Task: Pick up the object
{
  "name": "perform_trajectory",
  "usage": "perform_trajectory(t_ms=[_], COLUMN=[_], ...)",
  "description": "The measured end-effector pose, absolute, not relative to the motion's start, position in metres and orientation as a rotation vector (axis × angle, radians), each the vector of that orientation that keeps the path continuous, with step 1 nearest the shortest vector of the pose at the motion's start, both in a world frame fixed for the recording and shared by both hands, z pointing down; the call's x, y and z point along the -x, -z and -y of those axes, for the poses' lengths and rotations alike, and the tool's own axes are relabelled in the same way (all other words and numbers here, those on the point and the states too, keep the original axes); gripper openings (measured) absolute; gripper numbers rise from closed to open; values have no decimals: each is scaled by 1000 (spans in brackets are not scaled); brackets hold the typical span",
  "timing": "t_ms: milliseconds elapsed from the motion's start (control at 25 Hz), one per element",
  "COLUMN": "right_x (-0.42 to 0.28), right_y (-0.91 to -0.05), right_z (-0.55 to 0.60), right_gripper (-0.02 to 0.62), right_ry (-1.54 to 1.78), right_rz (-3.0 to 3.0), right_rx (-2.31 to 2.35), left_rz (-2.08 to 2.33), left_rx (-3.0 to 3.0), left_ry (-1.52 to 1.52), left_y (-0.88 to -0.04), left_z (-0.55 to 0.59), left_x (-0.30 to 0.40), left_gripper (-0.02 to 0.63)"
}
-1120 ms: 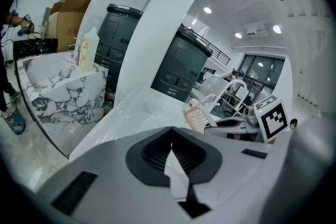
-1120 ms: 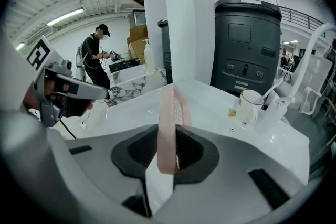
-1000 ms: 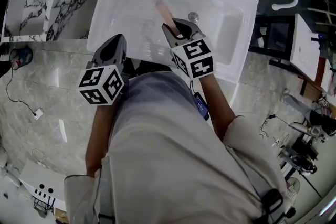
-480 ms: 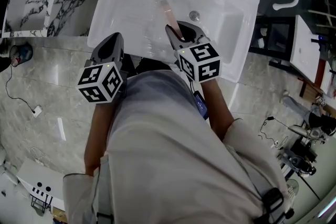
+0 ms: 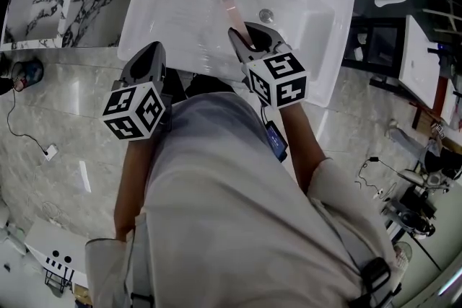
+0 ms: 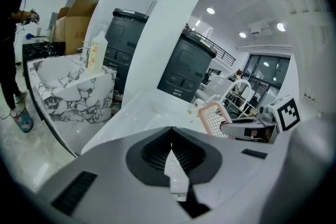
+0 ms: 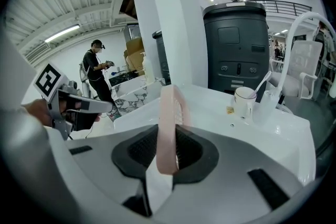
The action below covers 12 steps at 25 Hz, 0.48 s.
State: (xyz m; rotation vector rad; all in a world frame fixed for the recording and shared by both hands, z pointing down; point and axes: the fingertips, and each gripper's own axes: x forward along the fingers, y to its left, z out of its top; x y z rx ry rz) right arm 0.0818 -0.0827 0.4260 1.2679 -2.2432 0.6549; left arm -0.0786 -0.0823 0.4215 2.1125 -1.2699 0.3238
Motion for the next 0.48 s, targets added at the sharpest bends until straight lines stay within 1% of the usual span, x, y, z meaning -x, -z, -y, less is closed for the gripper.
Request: perform_trajectory(t_ms=[480], right_x=[-89], right_y=[-431], right_z=[78], right_gripper=[81], right_ry=[-644], right_rz=[2211], right_rx=[-1276], left_rz=[1291], left_rx=[-2096], left_ry=[-331], left_y=[-424], left_z=[80], left_x=[77], left_gripper=[5])
